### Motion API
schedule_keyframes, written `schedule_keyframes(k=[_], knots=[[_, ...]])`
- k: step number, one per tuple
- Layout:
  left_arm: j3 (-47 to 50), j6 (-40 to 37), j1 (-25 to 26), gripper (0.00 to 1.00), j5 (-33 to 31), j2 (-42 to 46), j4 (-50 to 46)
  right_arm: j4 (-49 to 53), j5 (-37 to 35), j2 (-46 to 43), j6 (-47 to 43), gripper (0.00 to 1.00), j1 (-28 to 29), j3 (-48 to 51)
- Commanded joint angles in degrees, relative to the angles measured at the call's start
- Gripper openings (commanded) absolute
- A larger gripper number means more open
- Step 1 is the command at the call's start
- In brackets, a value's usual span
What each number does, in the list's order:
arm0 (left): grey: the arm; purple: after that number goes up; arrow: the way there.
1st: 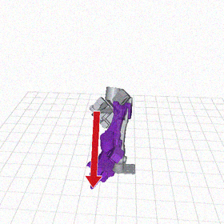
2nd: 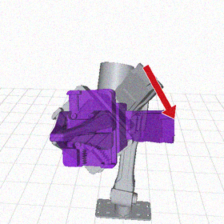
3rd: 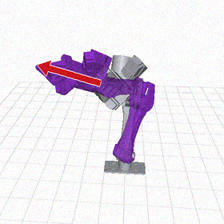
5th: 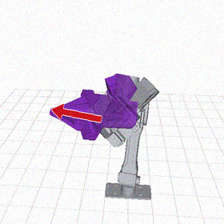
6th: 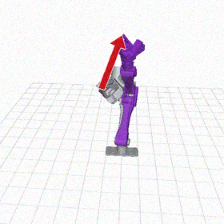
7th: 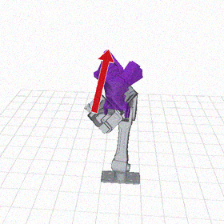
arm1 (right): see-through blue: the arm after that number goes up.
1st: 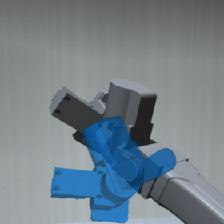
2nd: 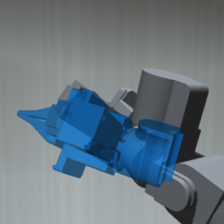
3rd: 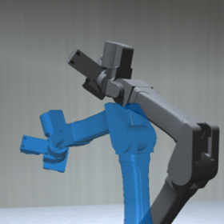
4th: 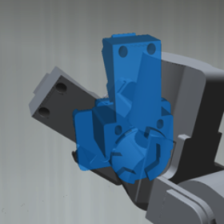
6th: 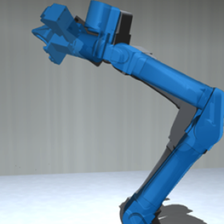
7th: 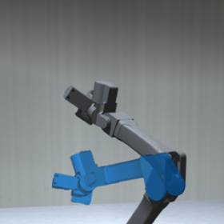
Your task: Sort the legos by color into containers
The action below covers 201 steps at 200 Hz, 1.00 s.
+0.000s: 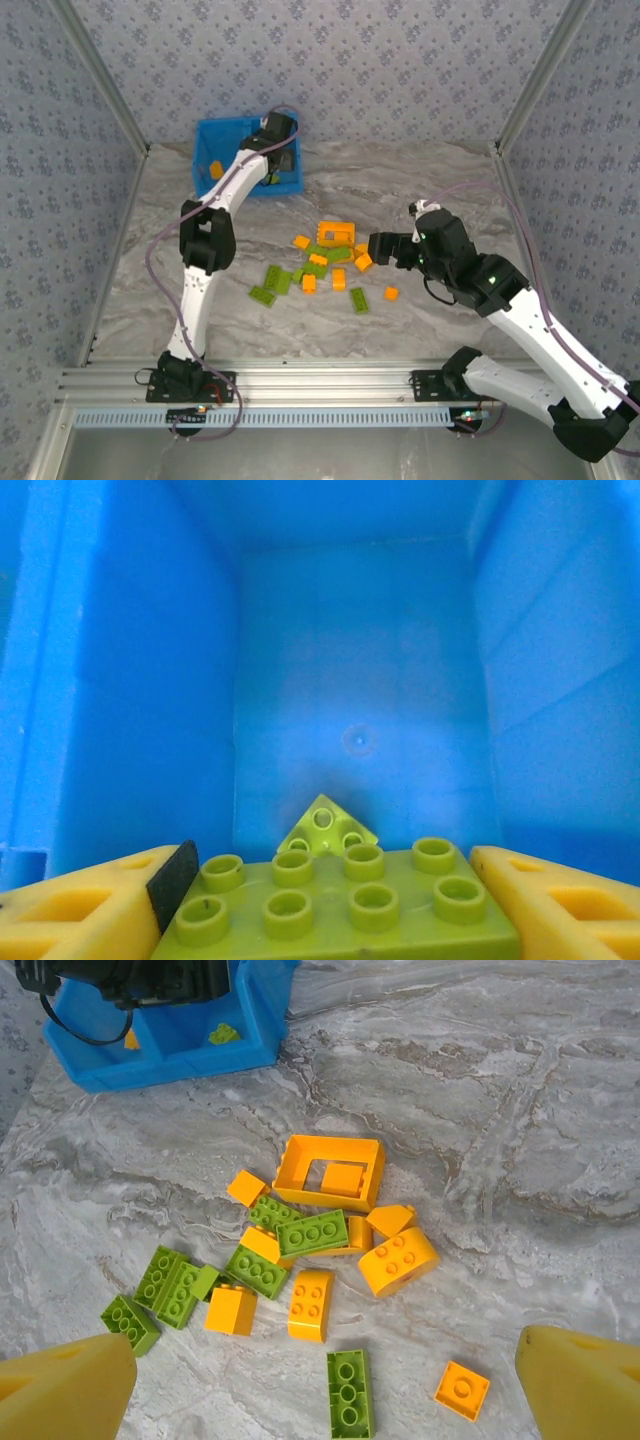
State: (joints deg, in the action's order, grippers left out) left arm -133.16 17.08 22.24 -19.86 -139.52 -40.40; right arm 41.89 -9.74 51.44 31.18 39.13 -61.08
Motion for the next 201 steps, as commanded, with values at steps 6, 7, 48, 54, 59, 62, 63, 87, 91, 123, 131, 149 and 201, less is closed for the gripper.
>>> schedule_keyframes(k=[6,7,48,54,59,62,63,87,91,123,131,149,201], knots=[[-2.3,0.9,0.0,0.83,1.9,3.9,-0.2,1.9,-1.9,-1.2,1.2,1.00,0.1,1.0],[-2.2,0.9,0.0,0.83,1.9,4.0,-0.1,1.9,-1.9,-1.2,1.3,1.00,0.1,1.0],[-0.5,2.0,0.0,0.92,5.7,12.2,-0.3,1.6,-3.4,0.0,-0.6,1.00,0.1,2.5],[0.2,2.4,0.0,0.93,6.5,14.0,-0.3,1.5,-3.4,0.5,-1.1,1.00,0.1,2.7],[1.1,2.6,0.0,0.93,7.2,15.7,-0.1,1.3,-3.4,1.3,-1.3,1.00,0.1,2.8],[1.8,2.7,0.0,0.94,7.9,16.8,0.1,1.2,-3.4,1.7,-1.5,1.00,0.1,2.8],[2.1,2.8,0.0,0.94,7.9,17.2,0.2,1.2,-3.3,1.9,-1.5,1.00,0.1,2.8],[12.2,3.1,0.2,0.96,13.6,28.9,4.3,0.2,-1.6,7.2,-3.3,1.00,0.1,3.0],[14.6,2.8,0.2,0.97,15.3,31.1,5.1,-0.1,-0.9,8.4,-3.8,1.00,0.1,2.9],[33.6,-1.0,1.1,0.99,22.7,47.9,9.3,-1.2,4.1,21.4,-8.1,1.00,0.2,-1.2],[37.9,-2.3,1.4,0.99,23.0,51.7,9.5,-0.6,4.3,25.6,-8.4,1.00,0.6,-3.6],[46.9,-5.4,1.6,0.99,23.8,59.5,9.0,-1.7,4.4,33.6,-10.5,1.00,1.8,-6.7],[66.0,-5.9,1.6,0.99,20.4,75.5,5.2,1.5,-0.2,53.0,-15.0,1.00,2.9,-21.1]])
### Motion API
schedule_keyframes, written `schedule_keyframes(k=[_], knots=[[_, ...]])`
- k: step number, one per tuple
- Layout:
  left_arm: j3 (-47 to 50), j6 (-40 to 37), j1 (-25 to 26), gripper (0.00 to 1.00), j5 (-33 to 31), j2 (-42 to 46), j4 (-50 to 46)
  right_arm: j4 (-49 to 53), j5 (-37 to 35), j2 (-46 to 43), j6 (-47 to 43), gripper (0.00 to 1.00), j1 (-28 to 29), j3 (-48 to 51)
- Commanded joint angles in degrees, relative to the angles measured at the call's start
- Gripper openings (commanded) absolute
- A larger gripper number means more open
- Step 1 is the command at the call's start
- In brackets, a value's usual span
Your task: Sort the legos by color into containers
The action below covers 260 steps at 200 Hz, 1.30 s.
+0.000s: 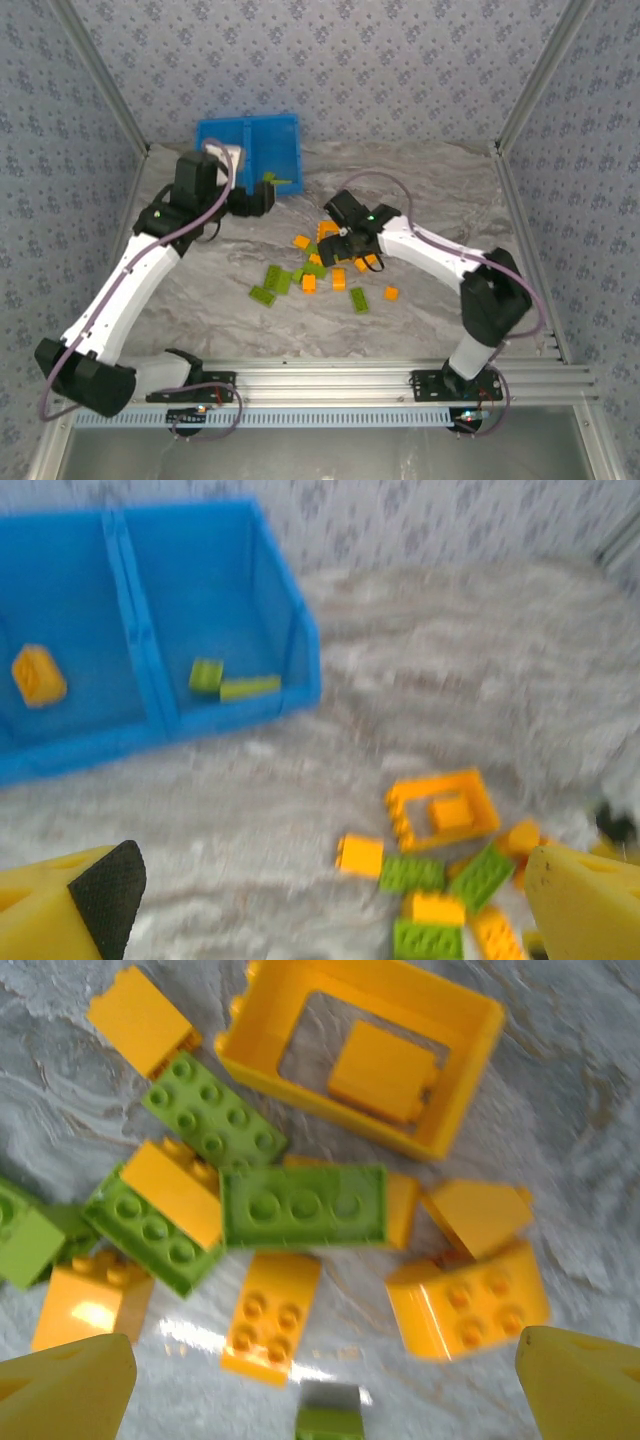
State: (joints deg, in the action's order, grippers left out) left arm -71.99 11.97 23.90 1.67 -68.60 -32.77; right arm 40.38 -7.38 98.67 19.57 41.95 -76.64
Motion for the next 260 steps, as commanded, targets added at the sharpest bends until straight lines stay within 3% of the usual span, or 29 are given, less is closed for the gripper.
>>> schedule_keyframes(k=[1,52,98,134,157,194,260], knots=[[5.1,-0.7,-0.1,0.99,-1.2,4.7,-2.6,3.0,-2.5,6.0,-3.4,1.00,0.1,-5.7],[13.7,6.4,-0.1,0.99,-3.1,9.4,2.3,0.9,1.3,13.5,-3.8,0.98,-0.7,-8.8],[14.2,8.0,-0.1,0.99,-4.1,8.6,3.7,0.4,2.9,15.9,-3.4,0.91,-0.6,-7.7],[13.1,6.9,-0.1,0.99,-5.8,8.0,2.3,-0.5,3.5,16.2,-2.4,0.69,-0.6,-6.7],[13.4,7.2,-0.1,0.99,-6.1,8.0,2.4,-0.1,3.3,16.0,-1.8,0.65,-0.5,-6.6],[13.8,7.8,-0.1,0.99,-6.2,7.8,2.8,0.1,2.6,13.0,-1.4,0.56,-0.5,-5.7],[12.6,8.1,-0.1,0.99,-7.8,9.2,0.7,-3.4,3.0,0.7,3.3,0.56,0.8,-8.2]])
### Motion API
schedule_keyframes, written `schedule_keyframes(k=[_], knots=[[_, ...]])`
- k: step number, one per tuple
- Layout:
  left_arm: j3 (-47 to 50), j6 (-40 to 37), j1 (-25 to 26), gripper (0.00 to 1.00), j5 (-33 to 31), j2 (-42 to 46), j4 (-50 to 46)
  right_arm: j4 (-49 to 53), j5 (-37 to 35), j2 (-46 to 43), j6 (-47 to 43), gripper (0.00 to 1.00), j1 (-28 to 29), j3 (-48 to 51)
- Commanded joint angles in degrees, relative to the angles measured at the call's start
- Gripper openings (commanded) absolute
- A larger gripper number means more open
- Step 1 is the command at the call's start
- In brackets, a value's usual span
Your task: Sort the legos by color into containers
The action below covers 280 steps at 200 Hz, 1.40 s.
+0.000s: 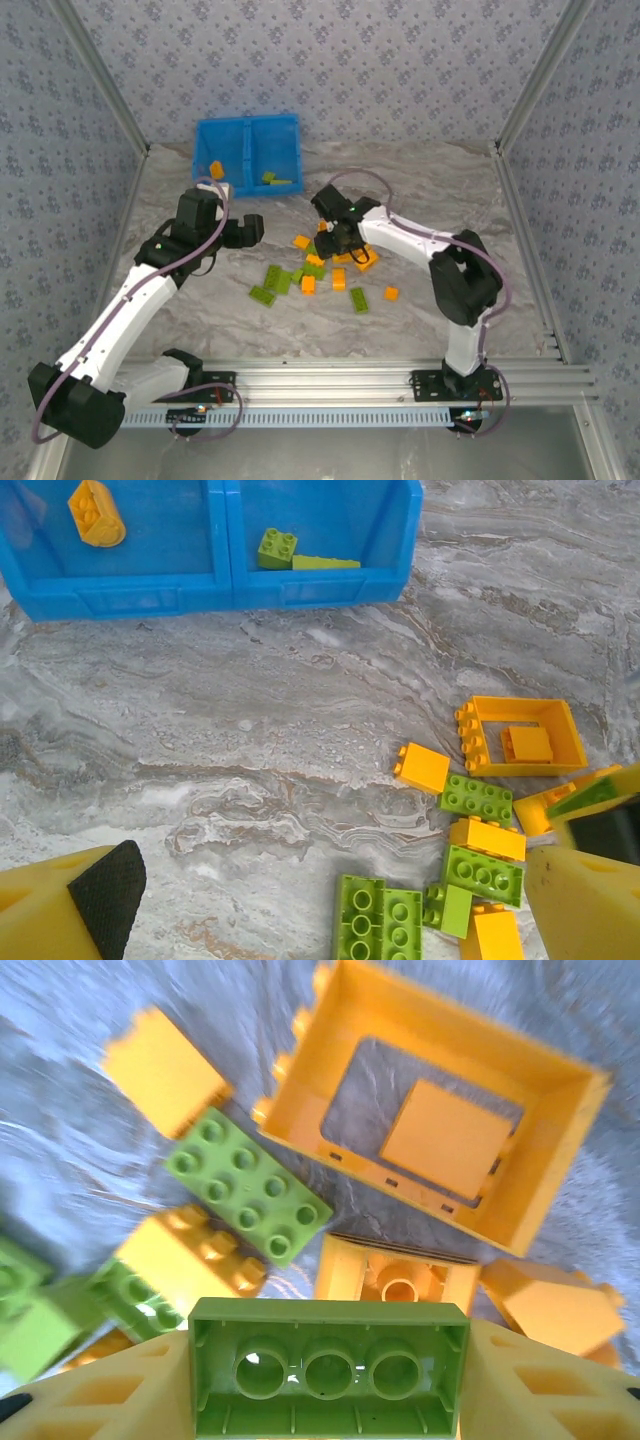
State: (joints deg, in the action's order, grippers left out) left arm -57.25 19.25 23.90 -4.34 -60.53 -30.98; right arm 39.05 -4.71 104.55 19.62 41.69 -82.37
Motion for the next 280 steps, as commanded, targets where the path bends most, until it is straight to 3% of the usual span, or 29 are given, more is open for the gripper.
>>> schedule_keyframes(k=[1,23,49,83,113,127,186,232,280], knots=[[-2.2,0.8,-0.1,0.99,-1.9,1.2,-1.2,-2.3,0.5,-5.2,3.4,0.55,1.0,-2.7],[-2.3,0.6,-0.1,0.99,-3.8,3.6,-2.8,-7.5,2.8,-3.2,5.8,0.55,2.3,-7.9],[-1.3,0.7,-0.1,0.99,-5.8,6.9,-4.7,-8.5,2.1,6.1,7.6,0.54,3.1,-21.1],[0.4,2.1,-0.2,0.99,-5.8,10.4,-7.4,-10.3,-2.4,22.7,5.7,0.54,3.0,-38.2],[2.3,3.6,-0.2,0.99,-5.2,13.0,-7.3,-3.3,-3.0,41.1,3.9,0.53,1.8,-64.1],[2.6,3.6,-0.2,0.99,-5.0,13.6,-7.5,-4.3,-1.8,46.9,4.1,0.51,1.1,-71.1],[2.8,3.3,-0.2,0.99,-4.8,15.4,-10.5,-21.4,-2.0,51.4,0.9,0.49,-0.4,-69.8],[4.5,5.4,-0.2,0.99,-4.1,16.2,-9.1,-25.4,-3.8,54.4,2.2,0.50,-1.3,-71.8],[5.0,6.7,-0.2,0.99,-3.9,16.6,-8.7,-25.9,-3.8,56.5,2.6,0.59,-1.7,-71.8]])
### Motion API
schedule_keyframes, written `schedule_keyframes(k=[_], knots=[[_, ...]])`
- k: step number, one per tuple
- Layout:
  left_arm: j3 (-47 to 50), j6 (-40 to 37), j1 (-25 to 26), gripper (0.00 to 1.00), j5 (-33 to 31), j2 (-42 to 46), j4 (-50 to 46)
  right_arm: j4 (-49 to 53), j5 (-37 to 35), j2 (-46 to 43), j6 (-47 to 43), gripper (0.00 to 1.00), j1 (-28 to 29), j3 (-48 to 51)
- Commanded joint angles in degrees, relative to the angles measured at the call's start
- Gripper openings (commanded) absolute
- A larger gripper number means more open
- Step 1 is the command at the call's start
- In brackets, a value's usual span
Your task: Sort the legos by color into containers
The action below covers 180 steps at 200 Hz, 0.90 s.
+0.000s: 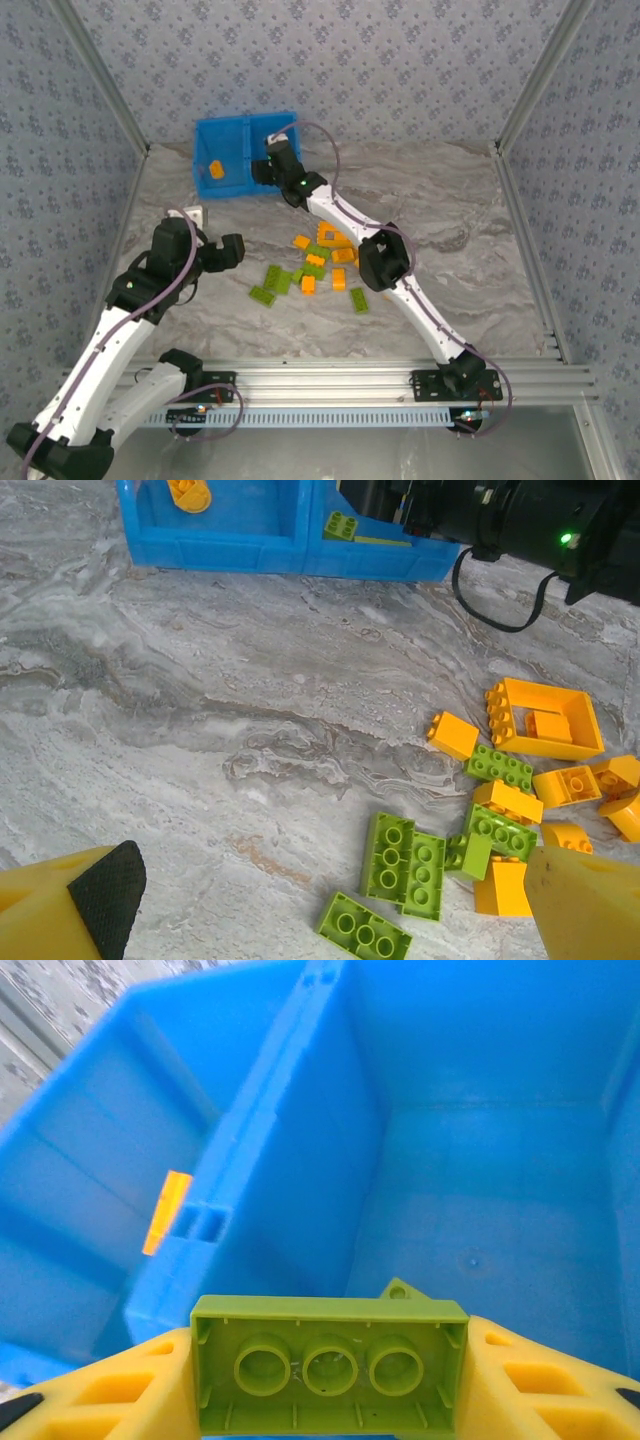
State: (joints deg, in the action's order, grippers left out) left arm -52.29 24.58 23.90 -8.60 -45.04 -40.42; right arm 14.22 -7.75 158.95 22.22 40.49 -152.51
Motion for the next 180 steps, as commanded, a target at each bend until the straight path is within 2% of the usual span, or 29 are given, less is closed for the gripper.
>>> schedule_keyframes(k=[1,60,90,114,132,180], knots=[[0.0,1.4,-0.2,0.99,0.4,1.1,0.8,-1.1,-0.8,2.1,0.0,0.59,-0.5,-1.6],[0.4,3.1,-0.2,0.99,0.6,1.9,0.4,0.8,3.2,1.1,1.2,0.81,-0.6,-4.0],[0.6,3.6,-0.2,0.99,0.5,1.8,0.5,3.5,4.9,-3.3,0.6,0.86,-0.2,-3.7],[0.5,3.8,-0.2,0.99,1.6,1.2,1.1,10.0,6.5,-9.8,-0.5,0.88,0.1,-2.6],[0.4,3.5,-0.2,0.99,3.5,-0.1,1.2,13.6,7.9,-18.3,-3.1,0.92,0.7,4.6],[-2.0,-0.6,0.3,0.99,14.6,-8.4,6.3,14.6,7.2,-48.6,-12.1,1.00,0.9,40.4]])
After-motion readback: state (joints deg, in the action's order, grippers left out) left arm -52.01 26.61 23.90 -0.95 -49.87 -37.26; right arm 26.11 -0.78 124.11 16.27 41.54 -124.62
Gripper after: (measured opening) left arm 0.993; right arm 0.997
